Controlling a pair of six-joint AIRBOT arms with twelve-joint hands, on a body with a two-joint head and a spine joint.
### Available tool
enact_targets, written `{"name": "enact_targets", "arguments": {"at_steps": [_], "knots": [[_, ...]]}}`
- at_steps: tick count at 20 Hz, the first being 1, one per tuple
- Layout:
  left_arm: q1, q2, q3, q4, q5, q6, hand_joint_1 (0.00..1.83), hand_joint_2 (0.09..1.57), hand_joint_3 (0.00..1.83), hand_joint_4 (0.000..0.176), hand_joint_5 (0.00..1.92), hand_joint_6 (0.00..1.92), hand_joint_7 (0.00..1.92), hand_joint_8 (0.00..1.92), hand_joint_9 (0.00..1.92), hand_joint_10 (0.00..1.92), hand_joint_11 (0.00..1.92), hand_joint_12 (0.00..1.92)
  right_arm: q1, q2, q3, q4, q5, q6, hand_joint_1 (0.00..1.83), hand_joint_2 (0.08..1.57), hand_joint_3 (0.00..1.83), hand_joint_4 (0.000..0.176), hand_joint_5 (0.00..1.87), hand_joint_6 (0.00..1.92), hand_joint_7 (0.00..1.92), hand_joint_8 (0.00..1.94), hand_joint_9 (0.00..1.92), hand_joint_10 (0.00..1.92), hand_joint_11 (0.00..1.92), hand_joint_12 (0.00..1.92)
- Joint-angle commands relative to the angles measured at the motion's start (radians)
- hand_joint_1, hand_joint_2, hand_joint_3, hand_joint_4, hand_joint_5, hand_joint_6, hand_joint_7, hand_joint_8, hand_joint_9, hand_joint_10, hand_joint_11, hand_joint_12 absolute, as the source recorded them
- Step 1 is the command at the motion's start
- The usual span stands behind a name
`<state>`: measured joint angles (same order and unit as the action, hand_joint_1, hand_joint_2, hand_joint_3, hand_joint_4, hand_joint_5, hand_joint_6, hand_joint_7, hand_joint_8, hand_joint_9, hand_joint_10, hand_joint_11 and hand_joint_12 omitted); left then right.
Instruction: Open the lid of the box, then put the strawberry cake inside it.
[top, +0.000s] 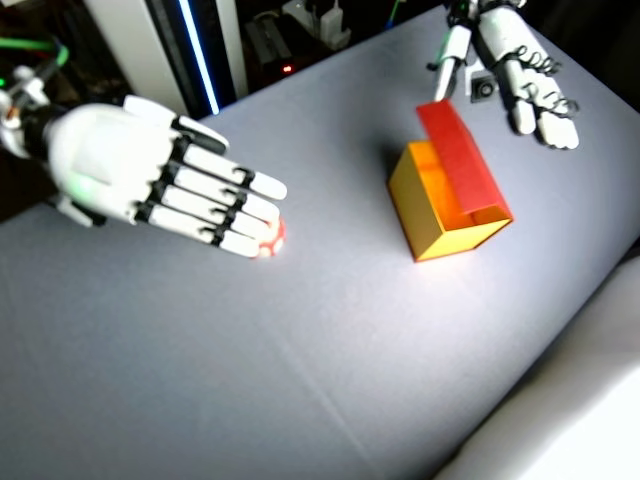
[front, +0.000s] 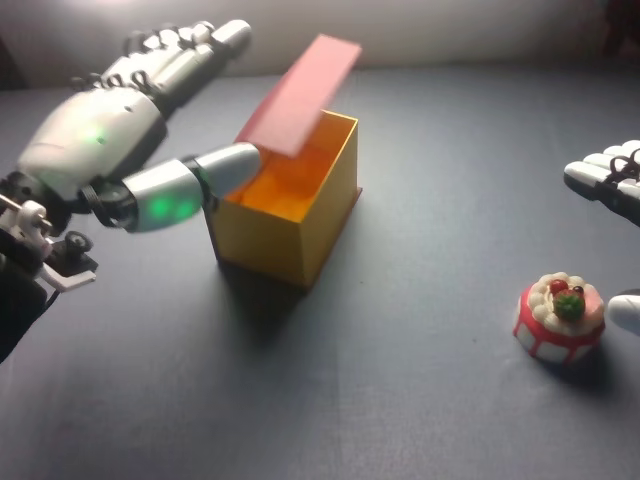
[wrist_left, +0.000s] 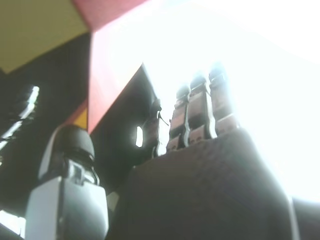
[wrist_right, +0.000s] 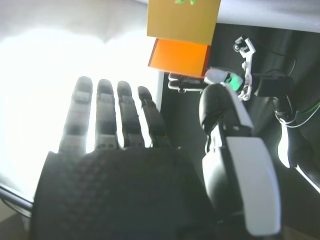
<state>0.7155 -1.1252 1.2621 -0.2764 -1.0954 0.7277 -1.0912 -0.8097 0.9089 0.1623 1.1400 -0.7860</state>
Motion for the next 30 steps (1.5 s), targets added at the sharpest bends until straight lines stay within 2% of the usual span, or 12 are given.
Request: {"name": "enact_targets", "arguments": {"at_steps": [1, 10, 12, 14, 17, 18, 19, 20, 24, 28, 29, 30], "knots": [[-0.009, 0.005, 0.011, -0.012, -0.144, -0.008, 0.16, 1.31, 0.01, 0.176, 0.0, 0.0, 0.0, 0.0, 0.0, 0.0, 0.0, 0.0, 0.001, -0.003, 0.004, 0.007, 0.126, 0.008, 0.25, 1.33, 0.0, 0.0, 0.0, 0.0, 0.0, 0.0, 0.0, 0.0, 0.0, 0.0], [0.016, -0.007, 0.067, -0.204, -0.191, -0.042, 0.0, 1.36, 0.01, 0.148, 0.0, 0.0, 0.0, 0.0, 0.0, 0.0, 0.0, 0.0, -0.007, -0.014, 0.01, 0.008, 0.126, 0.017, 0.26, 1.32, 0.0, 0.0, 0.0, 0.0, 0.0, 0.0, 0.0, 0.0, 0.0, 0.0], [0.03, -0.001, 0.071, -0.243, -0.196, -0.043, 0.0, 1.38, 0.02, 0.089, 0.0, 0.0, 0.0, 0.0, 0.0, 0.0, 0.0, 0.0, -0.008, -0.015, 0.012, 0.008, 0.126, 0.019, 0.26, 1.31, 0.0, 0.0, 0.0, 0.0, 0.0, 0.0, 0.0, 0.0, 0.0, 0.0], [0.047, 0.013, 0.072, -0.266, -0.202, -0.043, 0.01, 1.37, 0.0, 0.118, 0.0, 0.0, 0.0, 0.0, 0.0, 0.0, 0.0, 0.0, -0.008, -0.016, 0.012, 0.008, 0.126, 0.019, 0.28, 1.32, 0.0, 0.0, 0.0, 0.0, 0.0, 0.0, 0.0, 0.0, 0.0, 0.0], [0.072, 0.045, 0.058, -0.275, -0.208, -0.037, 0.12, 1.36, 0.0, 0.089, 0.0, 0.0, 0.0, 0.0, 0.0, 0.0, 0.0, 0.0, -0.01, -0.016, 0.012, 0.008, 0.126, 0.019, 0.27, 1.31, 0.0, 0.0, 0.0, 0.0, 0.0, 0.0, 0.0, 0.0, 0.0, 0.0], [0.08, 0.053, 0.049, -0.27, -0.211, -0.036, 0.15, 1.33, 0.0, 0.135, 0.0, 0.0, 0.0, 0.0, 0.0, 0.0, 0.0, 0.0, -0.01, -0.016, 0.012, 0.008, 0.126, 0.021, 0.29, 1.3, 0.0, 0.0, 0.0, 0.0, 0.0, 0.0, 0.0, 0.0, 0.0, 0.0], [0.092, 0.063, 0.038, -0.245, -0.202, -0.031, 0.18, 1.29, 0.0, 0.131, 0.0, 0.0, 0.0, 0.0, 0.0, 0.0, 0.0, 0.0, -0.01, -0.016, 0.013, 0.008, 0.125, 0.025, 0.33, 1.3, 0.0, 0.0, 0.0, 0.0, 0.0, 0.0, 0.0, 0.0, 0.0, 0.0], [0.099, 0.07, 0.031, -0.213, -0.186, -0.031, 0.18, 1.3, 0.0, 0.162, 0.0, 0.0, 0.0, 0.0, 0.0, 0.0, 0.0, 0.0, -0.01, -0.017, 0.016, 0.008, 0.12, 0.033, 0.35, 1.29, 0.0, 0.0, 0.0, 0.0, 0.0, 0.0, 0.0, 0.0, 0.0, 0.0], [0.115, 0.115, -0.029, -0.024, -0.133, -0.012, 0.75, 1.35, 0.0, 0.172, 0.0, 0.0, 0.0, 0.0, 0.0, 0.0, 0.0, 0.0, 0.005, -0.022, 0.036, -0.01, 0.053, 0.047, 0.64, 1.24, 0.0, 0.0, 0.0, 0.0, 0.0, 0.0, 0.0, 0.0, 0.0, 0.0], [0.141, 0.187, -0.103, 0.129, -0.11, -0.01, 0.63, 1.36, 0.0, 0.116, 0.0, 0.0, 0.0, 0.0, 0.0, 0.0, 0.0, 0.0, 0.064, -0.044, 0.069, -0.045, -0.071, 0.05, 0.78, 1.17, 0.0, 0.0, 0.0, 0.0, 0.0, 0.0, 0.02, 0.01, 0.0, 0.0], [0.143, 0.199, -0.115, 0.156, -0.104, -0.01, 0.66, 1.36, 0.0, 0.135, 0.0, 0.0, 0.0, 0.0, 0.0, 0.0, 0.0, 0.0, 0.075, -0.051, 0.077, -0.05, -0.092, 0.05, 0.78, 1.16, 0.0, 0.0, 0.0, 0.0, 0.0, 0.0, 0.02, 0.01, 0.0, 0.0], [0.147, 0.216, -0.135, 0.19, -0.104, -0.01, 0.78, 1.35, 0.0, 0.098, 0.0, 0.0, 0.0, 0.0, 0.0, 0.0, 0.0, 0.0, 0.088, -0.063, 0.088, -0.054, -0.124, 0.05, 0.81, 1.15, 0.0, 0.0, 0.0, 0.0, 0.0, 0.0, 0.02, 0.01, 0.0, 0.0]]}}
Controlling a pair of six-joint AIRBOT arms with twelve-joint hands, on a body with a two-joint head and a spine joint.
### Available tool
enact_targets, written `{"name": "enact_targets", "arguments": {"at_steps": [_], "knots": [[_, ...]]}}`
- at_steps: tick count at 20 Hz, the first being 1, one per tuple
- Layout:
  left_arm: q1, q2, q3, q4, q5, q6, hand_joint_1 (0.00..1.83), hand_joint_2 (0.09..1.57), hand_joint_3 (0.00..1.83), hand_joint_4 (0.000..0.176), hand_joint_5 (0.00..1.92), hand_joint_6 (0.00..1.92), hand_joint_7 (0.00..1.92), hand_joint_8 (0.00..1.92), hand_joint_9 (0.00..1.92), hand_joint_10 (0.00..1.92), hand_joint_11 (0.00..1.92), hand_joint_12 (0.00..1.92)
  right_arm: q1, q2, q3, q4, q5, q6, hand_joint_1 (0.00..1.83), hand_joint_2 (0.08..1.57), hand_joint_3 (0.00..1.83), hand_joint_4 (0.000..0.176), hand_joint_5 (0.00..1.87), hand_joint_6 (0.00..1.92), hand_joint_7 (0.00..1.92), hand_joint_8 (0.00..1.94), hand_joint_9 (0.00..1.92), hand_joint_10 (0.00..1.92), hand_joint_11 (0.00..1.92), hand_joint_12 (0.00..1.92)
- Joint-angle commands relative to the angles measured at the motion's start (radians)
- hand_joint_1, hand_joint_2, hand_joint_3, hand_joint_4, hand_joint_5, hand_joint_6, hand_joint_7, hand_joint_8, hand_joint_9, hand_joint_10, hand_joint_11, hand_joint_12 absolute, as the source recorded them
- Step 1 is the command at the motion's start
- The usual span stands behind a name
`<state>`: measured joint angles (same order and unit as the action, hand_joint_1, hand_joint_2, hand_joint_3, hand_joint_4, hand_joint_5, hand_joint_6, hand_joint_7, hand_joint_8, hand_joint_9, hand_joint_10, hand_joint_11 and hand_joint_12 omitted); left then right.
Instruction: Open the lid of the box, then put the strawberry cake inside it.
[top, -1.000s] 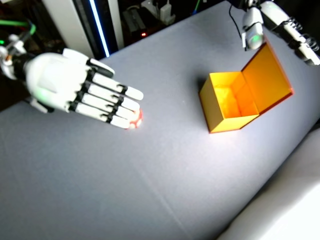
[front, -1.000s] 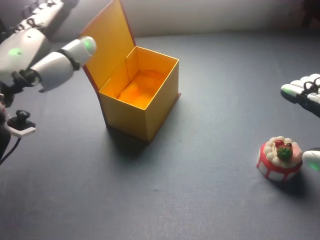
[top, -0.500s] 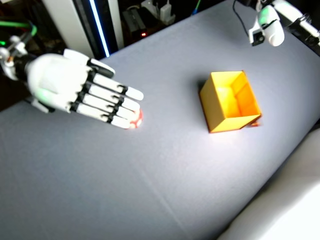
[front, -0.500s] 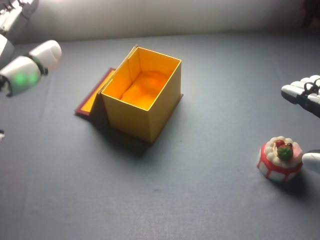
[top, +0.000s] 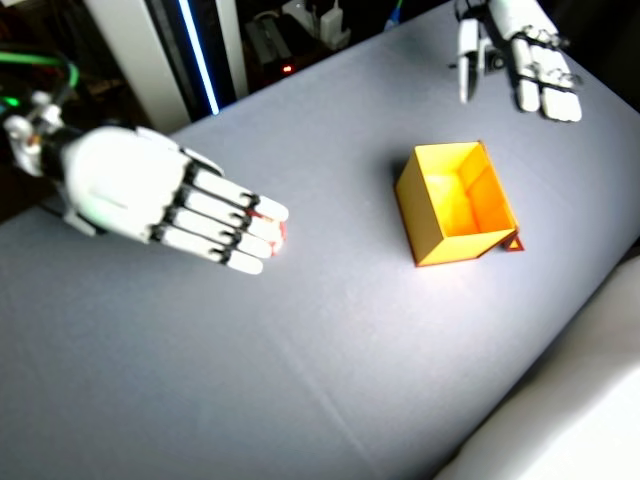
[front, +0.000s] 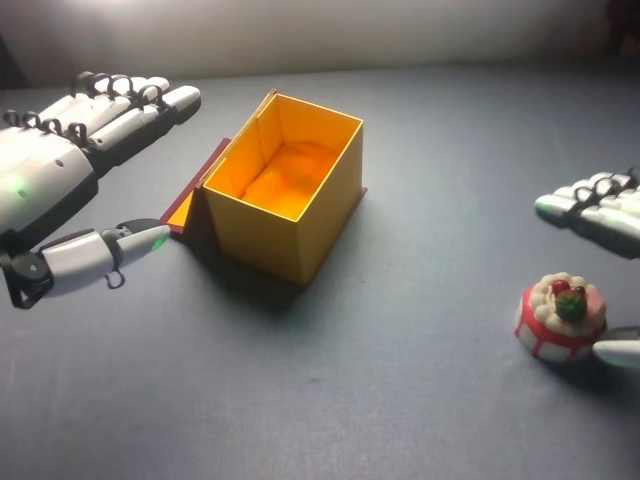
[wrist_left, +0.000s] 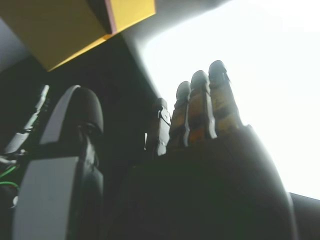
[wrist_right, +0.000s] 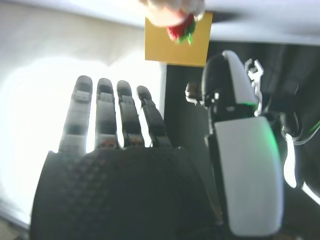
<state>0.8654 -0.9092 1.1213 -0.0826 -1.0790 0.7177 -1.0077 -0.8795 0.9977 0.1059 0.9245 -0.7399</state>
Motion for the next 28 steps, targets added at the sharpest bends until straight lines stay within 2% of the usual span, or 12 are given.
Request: {"name": "enact_targets", "arguments": {"at_steps": [1, 3, 7, 8, 9, 10, 11, 16, 19, 21, 25, 28], "knots": [[0.001, 0.01, -0.007, 0.019, -0.122, 0.0, 0.77, 1.36, 0.0, 0.074, 0.0, 0.0, 0.0, 0.0, 0.0, 0.0, 0.0, 0.0, 0.013, -0.004, 0.009, 0.0, 0.071, 0.007, 0.84, 1.13, 0.0, 0.0, 0.0, 0.0, 0.01, 0.0, 0.05, 0.02, 0.04, 0.02], [0.007, 0.025, -0.028, 0.053, -0.127, -0.001, 0.71, 1.39, 0.01, 0.048, 0.03, 0.01, 0.0, 0.0, 0.0, 0.0, 0.0, 0.0, 0.032, -0.033, 0.034, -0.005, 0.028, 0.013, 0.9, 1.09, 0.0, 0.0, 0.02, 0.01, 0.06, 0.02, 0.1, 0.06, 0.0, 0.8], [0.019, 0.046, -0.053, 0.092, -0.146, -0.007, 0.73, 1.4, 0.01, 0.049, 0.03, 0.01, 0.0, 0.0, 0.0, 0.0, 0.0, 0.0, 0.079, -0.096, 0.092, -0.014, -0.081, 0.017, 0.93, 1.12, 0.0, 0.0, 0.21, 0.05, 0.38, 0.08, 0.31, 0.17, 0.0, 1.3], [0.02, 0.05, -0.056, 0.097, -0.146, -0.008, 0.74, 1.41, 0.01, 0.041, 0.03, 0.0, 0.0, 0.0, 0.0, 0.0, 0.0, 0.0, 0.087, -0.108, 0.103, -0.015, -0.098, 0.017, 0.98, 1.14, 0.0, 0.0, 0.3, 0.05, 0.54, 0.1, 0.38, 0.34, 0.0, 1.43], [0.024, 0.057, -0.061, 0.101, -0.148, -0.008, 0.71, 1.41, 0.01, 0.034, 0.02, 0.0, 0.0, 0.0, 0.0, 0.0, 0.0, 0.0, 0.094, -0.116, 0.112, -0.015, -0.112, 0.018, 1.11, 1.18, 0.0, 0.0, 0.59, 0.18, 0.83, 0.27, 0.64, 0.74, 0.33, 1.6], [0.029, 0.063, -0.066, 0.102, -0.15, -0.008, 0.66, 1.42, 0.01, 0.038, 0.02, 0.0, 0.0, 0.0, 0.0, 0.0, 0.0, 0.0, 0.1, -0.12, 0.116, -0.018, -0.116, 0.018, 1.32, 1.14, 0.01, 0.0, 0.73, 0.87, 0.93, 0.92, 0.92, 1.16, 0.72, 1.59], [0.036, 0.069, -0.07, 0.102, -0.155, -0.008, 0.65, 1.42, 0.01, 0.051, 0.01, 0.0, 0.0, 0.0, 0.0, 0.0, 0.0, 0.0, 0.104, -0.12, 0.117, -0.018, -0.115, 0.018, 1.25, 1.17, 0.01, 0.0, 0.78, 1.07, 0.94, 1.2, 0.99, 1.2, 0.89, 1.57], [0.091, 0.093, -0.095, 0.089, -0.2, -0.008, 0.71, 1.42, 0.01, 0.035, 0.0, 0.0, 0.0, 0.0, 0.0, 0.0, 0.0, 0.0, 0.148, -0.104, 0.111, -0.079, -0.06, 0.057, 1.17, 1.32, 0.01, 0.0, 0.59, 1.29, 0.69, 1.77, 0.89, 1.89, 0.99, 1.92], [0.119, 0.089, -0.102, 0.067, -0.215, -0.008, 0.8, 1.4, 0.0, 0.015, 0.0, 0.0, 0.0, 0.0, 0.0, 0.0, 0.0, 0.0, 0.213, -0.097, 0.11, -0.131, -0.011, 0.081, 1.22, 1.23, 0.0, 0.0, 0.71, 1.18, 0.85, 1.48, 0.94, 1.57, 0.94, 1.81], [0.147, 0.085, -0.108, 0.043, -0.237, -0.008, 0.77, 1.42, 0.0, 0.029, 0.0, 0.0, 0.0, 0.0, 0.0, 0.0, 0.0, 0.0, 0.273, -0.101, 0.12, -0.154, -0.007, 0.08, 1.21, 1.23, 0.0, 0.0, 0.69, 1.26, 0.85, 1.42, 0.87, 1.46, 0.83, 1.77], [0.245, 0.082, -0.125, -0.036, -0.308, -0.008, 0.84, 1.4, 0.0, 0.008, 0.02, 0.01, 0.0, 0.0, 0.0, 0.0, 0.0, 0.0, 0.376, -0.169, 0.175, -0.171, 0.002, 0.079, 1.18, 1.3, 0.0, 0.0, 0.59, 1.31, 0.75, 1.66, 0.84, 1.72, 0.81, 1.91], [0.304, 0.075, -0.132, -0.103, -0.368, -0.008, 0.88, 1.39, 0.0, 0.032, 0.02, 0.0, 0.0, 0.0, 0.0, 0.0, 0.0, 0.0, 0.453, -0.222, 0.221, -0.194, -0.006, 0.079, 1.3, 1.27, 0.0, 0.0, 0.62, 1.31, 0.73, 1.48, 0.7, 1.66, 0.57, 1.84]]}}
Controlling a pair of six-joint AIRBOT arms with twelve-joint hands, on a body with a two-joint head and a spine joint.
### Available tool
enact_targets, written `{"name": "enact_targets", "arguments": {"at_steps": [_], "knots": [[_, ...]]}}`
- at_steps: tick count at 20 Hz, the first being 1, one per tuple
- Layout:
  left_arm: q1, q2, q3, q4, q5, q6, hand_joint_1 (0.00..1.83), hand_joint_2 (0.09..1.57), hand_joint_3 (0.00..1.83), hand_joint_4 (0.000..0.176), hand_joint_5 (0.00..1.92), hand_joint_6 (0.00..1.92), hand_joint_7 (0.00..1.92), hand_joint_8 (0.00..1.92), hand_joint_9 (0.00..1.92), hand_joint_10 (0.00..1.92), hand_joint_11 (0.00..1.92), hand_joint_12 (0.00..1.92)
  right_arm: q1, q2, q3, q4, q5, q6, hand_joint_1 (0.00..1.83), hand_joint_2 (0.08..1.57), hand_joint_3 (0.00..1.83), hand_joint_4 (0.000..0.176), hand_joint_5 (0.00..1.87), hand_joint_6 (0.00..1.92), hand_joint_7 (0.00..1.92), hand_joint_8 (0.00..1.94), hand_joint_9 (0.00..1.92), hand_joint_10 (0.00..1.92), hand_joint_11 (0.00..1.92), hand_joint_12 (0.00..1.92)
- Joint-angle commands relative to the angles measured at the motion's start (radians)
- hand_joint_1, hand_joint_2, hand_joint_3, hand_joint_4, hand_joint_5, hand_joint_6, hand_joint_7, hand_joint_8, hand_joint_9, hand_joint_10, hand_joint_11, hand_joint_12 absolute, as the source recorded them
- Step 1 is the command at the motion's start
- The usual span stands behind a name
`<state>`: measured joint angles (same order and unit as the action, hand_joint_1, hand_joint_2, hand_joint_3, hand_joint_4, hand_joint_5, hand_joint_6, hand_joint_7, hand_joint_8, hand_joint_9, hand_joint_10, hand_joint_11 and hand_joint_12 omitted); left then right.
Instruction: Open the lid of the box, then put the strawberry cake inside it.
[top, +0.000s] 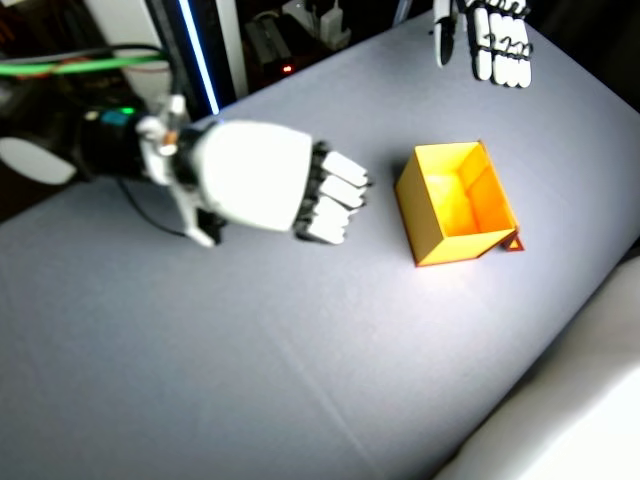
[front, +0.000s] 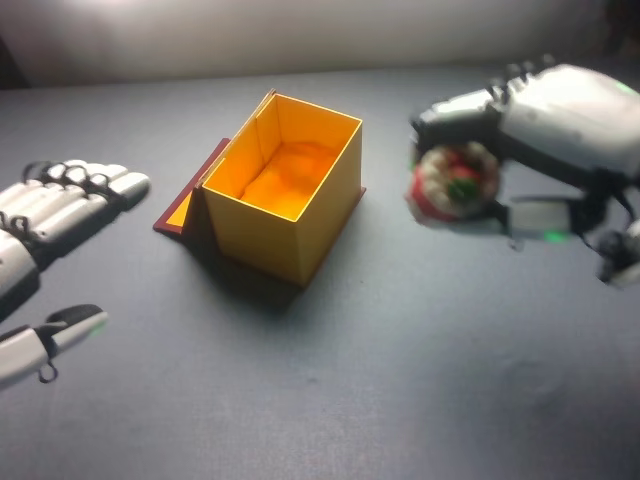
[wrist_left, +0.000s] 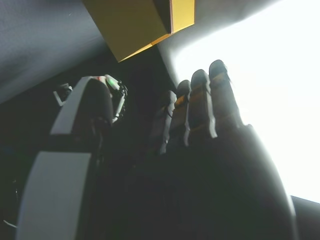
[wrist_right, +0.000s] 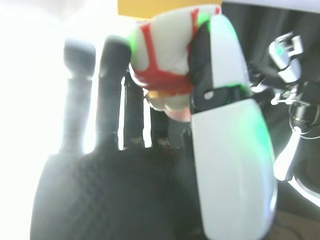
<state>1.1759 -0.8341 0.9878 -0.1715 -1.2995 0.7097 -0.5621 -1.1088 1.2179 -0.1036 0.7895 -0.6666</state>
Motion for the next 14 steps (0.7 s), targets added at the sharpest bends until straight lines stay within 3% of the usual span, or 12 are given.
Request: {"name": "enact_targets", "arguments": {"at_steps": [1, 2, 3, 4, 6, 7, 9, 10, 11, 12, 13, 14], "knots": [[0.009, -0.003, 0.001, -0.028, -0.161, 0.0, 0.89, 1.39, 0.0, 0.033, 0.01, 0.0, 0.0, 0.0, 0.0, 0.0, 0.0, 0.0, 0.027, -0.007, 0.013, 0.011, 0.124, 0.006, 1.33, 1.26, 0.0, 0.0, 0.62, 1.34, 0.73, 1.41, 0.7, 1.6, 0.52, 1.76], [0.022, -0.003, -0.001, -0.038, -0.17, 0.0, 0.89, 1.39, 0.0, 0.024, 0.01, 0.0, 0.0, 0.0, 0.0, 0.0, 0.0, 0.0, 0.055, -0.025, 0.029, 0.0, 0.113, 0.006, 1.34, 1.24, 0.0, 0.0, 0.65, 1.4, 0.77, 1.29, 0.73, 1.5, 0.47, 1.62], [0.025, -0.005, -0.003, -0.042, -0.172, 0.0, 0.89, 1.38, 0.0, 0.043, 0.02, 0.0, 0.0, 0.0, 0.0, 0.0, 0.0, 0.0, 0.085, -0.045, 0.044, -0.016, 0.102, 0.006, 1.34, 1.22, 0.0, 0.0, 0.66, 1.39, 0.76, 1.26, 0.79, 1.45, 0.54, 1.57], [0.025, -0.007, -0.003, -0.045, -0.17, 0.0, 0.91, 1.38, 0.0, 0.046, 0.02, 0.0, 0.0, 0.0, 0.0, 0.0, 0.0, 0.0, 0.112, -0.061, 0.058, -0.025, 0.095, 0.006, 1.33, 1.23, 0.0, 0.0, 0.69, 1.39, 0.72, 1.29, 0.73, 1.52, 0.46, 1.64], [0.025, -0.014, 0.002, -0.046, -0.164, -0.001, 0.9, 1.37, 0.0, 0.053, 0.02, 0.01, 0.0, 0.0, 0.0, 0.0, 0.0, 0.0, 0.158, -0.096, 0.087, -0.042, 0.075, 0.006, 1.34, 1.22, 0.0, 0.0, 0.7, 1.23, 0.73, 1.31, 0.79, 1.55, 0.62, 1.75], [0.025, -0.017, 0.004, -0.048, -0.163, -0.001, 0.86, 1.39, 0.0, 0.029, 0.03, 0.01, 0.0, 0.0, 0.0, 0.0, 0.0, 0.0, 0.181, -0.111, 0.105, -0.056, 0.064, 0.006, 1.23, 1.22, 0.0, 0.0, 0.75, 1.08, 0.84, 1.48, 1.01, 1.51, 0.97, 1.77], [0.025, -0.022, 0.008, -0.05, -0.159, -0.001, 0.87, 1.39, 0.0, 0.038, 0.03, 0.0, 0.0, 0.0, 0.0, 0.0, 0.0, 0.0, 0.225, -0.151, 0.135, -0.086, 0.041, 0.006, 1.22, 1.24, 0.0, 0.0, 0.75, 1.06, 0.78, 1.59, 0.9, 1.6, 0.9, 1.82], [0.024, -0.024, 0.01, -0.051, -0.159, -0.001, 0.85, 1.4, 0.0, 0.006, 0.03, 0.01, 0.0, 0.0, 0.0, 0.0, 0.0, 0.0, 0.244, -0.174, 0.153, -0.096, 0.026, 0.006, 1.21, 1.24, 0.0, 0.0, 0.74, 1.27, 0.77, 1.46, 1.04, 1.89, 1.17, 1.92], [0.024, -0.025, 0.014, -0.053, -0.156, -0.003, 0.85, 1.4, 0.0, 0.006, 0.03, 0.01, 0.0, 0.0, 0.0, 0.0, 0.0, 0.0, 0.257, -0.202, 0.174, -0.106, 0.016, 0.006, 1.21, 1.24, 0.0, 0.0, 0.74, 1.27, 0.77, 1.46, 1.04, 1.89, 1.17, 1.92], [0.024, -0.027, 0.016, -0.055, -0.153, -0.006, 0.83, 1.4, 0.0, 0.0, 0.04, 0.01, 0.0, 0.0, 0.0, 0.0, 0.0, 0.0, 0.263, -0.222, 0.189, -0.109, 0.004, 0.006, 1.21, 1.24, 0.0, 0.0, 0.74, 1.14, 0.8, 1.54, 0.96, 1.74, 1.01, 1.92], [0.025, -0.03, 0.019, -0.057, -0.151, -0.007, 0.81, 1.4, 0.0, 0.005, 0.04, 0.01, 0.0, 0.0, 0.0, 0.0, 0.0, 0.0, 0.272, -0.251, 0.213, -0.11, -0.025, 0.006, 1.21, 1.25, 0.0, 0.0, 0.71, 1.16, 0.8, 1.55, 0.88, 1.62, 0.89, 1.89], [0.025, -0.034, 0.022, -0.057, -0.148, -0.008, 0.79, 1.4, 0.0, 0.002, 0.03, 0.0, 0.0, 0.0, 0.0, 0.0, 0.0, 0.0, 0.277, -0.277, 0.235, -0.111, -0.053, 0.006, 1.19, 1.28, 0.0, 0.0, 0.66, 1.21, 0.74, 1.66, 0.83, 1.7, 0.89, 1.92]]}}
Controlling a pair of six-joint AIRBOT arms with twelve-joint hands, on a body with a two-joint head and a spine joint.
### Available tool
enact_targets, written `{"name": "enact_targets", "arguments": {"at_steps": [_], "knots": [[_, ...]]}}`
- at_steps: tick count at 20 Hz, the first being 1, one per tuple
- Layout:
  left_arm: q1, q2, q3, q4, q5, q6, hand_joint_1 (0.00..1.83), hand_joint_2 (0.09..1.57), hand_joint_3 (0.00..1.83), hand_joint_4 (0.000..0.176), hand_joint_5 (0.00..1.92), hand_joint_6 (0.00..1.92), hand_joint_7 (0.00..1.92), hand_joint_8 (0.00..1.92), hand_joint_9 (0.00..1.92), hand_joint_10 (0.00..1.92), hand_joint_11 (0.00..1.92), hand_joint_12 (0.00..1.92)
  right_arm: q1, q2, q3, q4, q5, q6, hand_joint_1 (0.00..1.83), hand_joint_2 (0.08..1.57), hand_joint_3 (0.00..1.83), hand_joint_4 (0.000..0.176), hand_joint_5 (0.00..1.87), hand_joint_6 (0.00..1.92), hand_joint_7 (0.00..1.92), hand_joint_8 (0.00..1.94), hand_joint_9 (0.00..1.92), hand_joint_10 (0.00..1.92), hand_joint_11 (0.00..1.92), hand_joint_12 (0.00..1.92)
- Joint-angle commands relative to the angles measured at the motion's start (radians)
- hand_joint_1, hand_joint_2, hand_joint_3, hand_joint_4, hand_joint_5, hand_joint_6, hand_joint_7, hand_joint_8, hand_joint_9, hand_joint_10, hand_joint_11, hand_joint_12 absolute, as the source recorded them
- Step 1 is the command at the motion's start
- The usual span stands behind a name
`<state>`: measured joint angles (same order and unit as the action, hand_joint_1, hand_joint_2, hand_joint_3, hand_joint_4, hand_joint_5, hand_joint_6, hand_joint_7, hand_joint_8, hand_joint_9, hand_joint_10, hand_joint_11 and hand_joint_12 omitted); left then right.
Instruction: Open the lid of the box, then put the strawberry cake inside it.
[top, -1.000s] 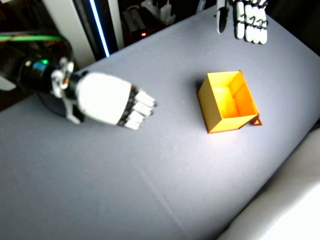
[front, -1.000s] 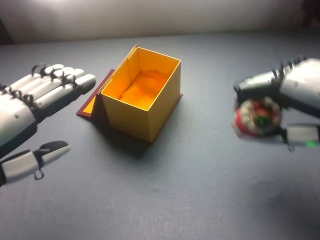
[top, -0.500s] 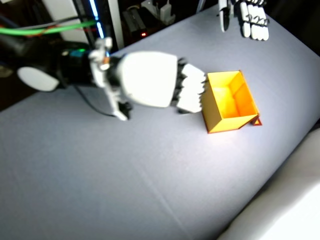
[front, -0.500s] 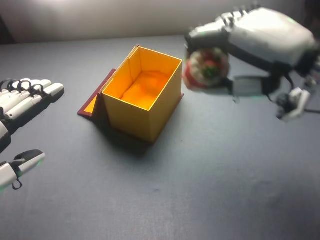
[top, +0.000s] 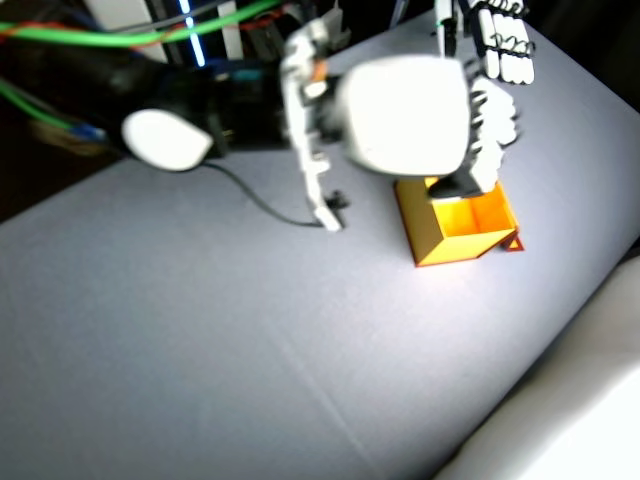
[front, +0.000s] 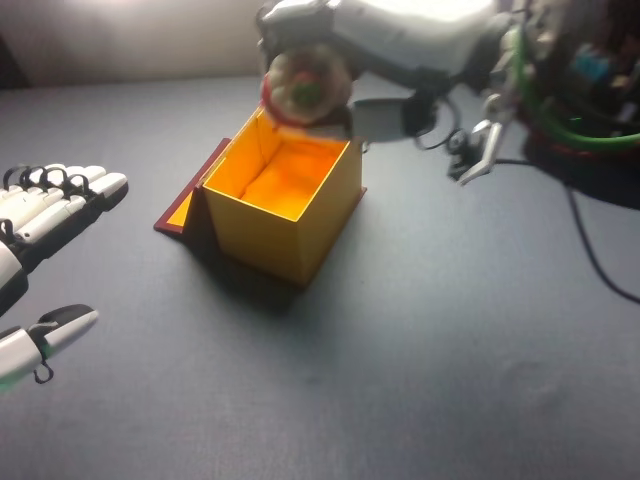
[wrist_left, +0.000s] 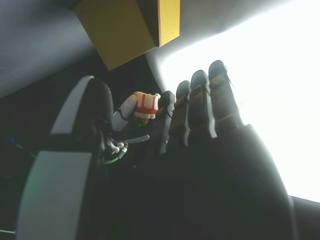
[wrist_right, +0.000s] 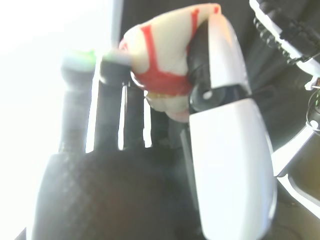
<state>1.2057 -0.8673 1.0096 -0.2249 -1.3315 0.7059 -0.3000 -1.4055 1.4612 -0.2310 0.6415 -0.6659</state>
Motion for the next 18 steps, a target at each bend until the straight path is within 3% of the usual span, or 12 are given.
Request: {"name": "enact_targets", "arguments": {"at_steps": [1, 3, 4, 5, 6, 8, 11, 13, 14, 15, 16, 18], "knots": [[-0.005, -0.004, 0.004, -0.004, -0.114, -0.006, 0.79, 1.4, 0.0, 0.002, 0.03, 0.0, 0.0, 0.0, 0.0, 0.0, 0.0, 0.0, 0.019, -0.009, 0.015, 0.017, 0.064, 0.005, 1.19, 1.28, 0.0, 0.0, 0.66, 1.21, 0.74, 1.66, 0.83, 1.7, 0.89, 1.92], [-0.007, -0.008, 0.008, -0.004, -0.116, -0.008, 0.73, 1.4, 0.0, 0.006, 0.04, 0.01, 0.0, 0.0, 0.0, 0.0, 0.0, 0.0, 0.025, -0.047, 0.043, 0.019, 0.022, 0.005, 1.16, 1.3, 0.0, 0.0, 0.63, 1.3, 0.7, 1.68, 0.66, 1.5, 0.63, 1.85], [-0.007, -0.009, 0.009, -0.004, -0.117, -0.008, 0.75, 1.4, 0.0, 0.007, 0.05, 0.01, 0.0, 0.0, 0.0, 0.0, 0.0, 0.0, 0.028, -0.063, 0.054, 0.019, 0.006, 0.005, 1.2, 1.27, 0.0, 0.0, 0.65, 1.24, 0.8, 1.55, 0.84, 1.41, 0.79, 1.76], [-0.008, -0.012, 0.011, -0.006, -0.116, -0.008, 0.77, 1.4, 0.0, 0.034, 0.03, 0.0, 0.0, 0.0, 0.0, 0.0, 0.0, 0.0, 0.032, -0.087, 0.074, 0.019, -0.021, 0.005, 1.2, 1.27, 0.0, 0.0, 0.59, 1.35, 0.84, 1.44, 0.9, 1.18, 0.72, 1.6], [-0.009, -0.013, 0.012, -0.007, -0.116, -0.008, 0.77, 1.4, 0.0, 0.034, 0.03, 0.0, 0.0, 0.0, 0.0, 0.0, 0.0, 0.0, 0.033, -0.093, 0.079, 0.021, -0.028, 0.005, 1.2, 1.27, 0.0, 0.0, 0.59, 1.35, 0.84, 1.44, 0.9, 1.18, 0.72, 1.6], [-0.01, -0.014, 0.013, -0.008, -0.114, -0.012, 0.83, 1.4, 0.0, 0.02, 0.03, 0.0, 0.0, 0.0, 0.0, 0.0, 0.0, 0.0, 0.034, -0.11, 0.095, 0.032, -0.05, 0.005, 1.3, 1.31, 0.0, 0.0, 0.56, 1.42, 0.55, 1.61, 0.68, 1.7, 0.59, 1.79], [-0.011, -0.015, 0.014, -0.007, -0.115, -0.013, 0.81, 1.4, 0.0, 0.033, 0.03, 0.0, 0.0, 0.0, 0.0, 0.0, 0.0, 0.0, 0.034, -0.112, 0.105, 0.039, -0.077, 0.005, 1.29, 1.34, 0.0, 0.0, 0.41, 1.64, 0.58, 1.56, 0.66, 1.7, 0.26, 1.83], [-0.011, -0.017, 0.014, -0.009, -0.119, -0.014, 0.8, 1.39, 0.0, 0.024, 0.04, 0.01, 0.0, 0.0, 0.0, 0.0, 0.0, 0.0, 0.034, -0.112, 0.107, 0.039, -0.09, 0.005, 0.92, 1.27, 0.0, 0.0, 0.2, 0.6, 0.26, 0.48, 0.18, 0.72, 0.01, 1.34], [-0.011, -0.018, 0.014, -0.01, -0.121, -0.014, 0.76, 1.4, 0.0, 0.038, 0.03, 0.0, 0.0, 0.0, 0.0, 0.0, 0.0, 0.0, 0.034, -0.112, 0.107, 0.039, -0.097, 0.005, 0.76, 1.21, 0.0, 0.028, 0.15, 0.27, 0.27, 0.11, 0.14, 0.46, 0.0, 1.2], [-0.011, -0.018, 0.014, -0.012, -0.122, -0.014, 0.76, 1.4, 0.0, 0.038, 0.04, 0.0, 0.0, 0.0, 0.0, 0.0, 0.0, 0.0, 0.034, -0.113, 0.107, 0.039, -0.1, 0.005, 0.67, 1.21, 0.0, 0.064, 0.1, 0.19, 0.18, 0.03, 0.04, 0.35, 0.0, 0.86], [-0.011, -0.018, 0.014, -0.012, -0.123, -0.014, 0.77, 1.39, 0.0, 0.035, 0.04, 0.0, 0.0, 0.0, 0.0, 0.0, 0.0, 0.0, 0.034, -0.113, 0.107, 0.038, -0.102, 0.005, 0.65, 1.21, 0.0, 0.073, 0.08, 0.16, 0.16, 0.01, 0.02, 0.3, 0.0, 0.68], [-0.011, -0.018, 0.013, -0.014, -0.125, -0.014, 0.81, 1.39, 0.0, 0.016, 0.04, 0.01, 0.0, 0.0, 0.0, 0.0, 0.0, 0.0, 0.034, -0.112, 0.104, 0.038, -0.102, 0.005, 0.64, 1.2, 0.0, 0.061, 0.07, 0.12, 0.15, 0.0, 0.03, 0.23, 0.0, 0.65]]}}
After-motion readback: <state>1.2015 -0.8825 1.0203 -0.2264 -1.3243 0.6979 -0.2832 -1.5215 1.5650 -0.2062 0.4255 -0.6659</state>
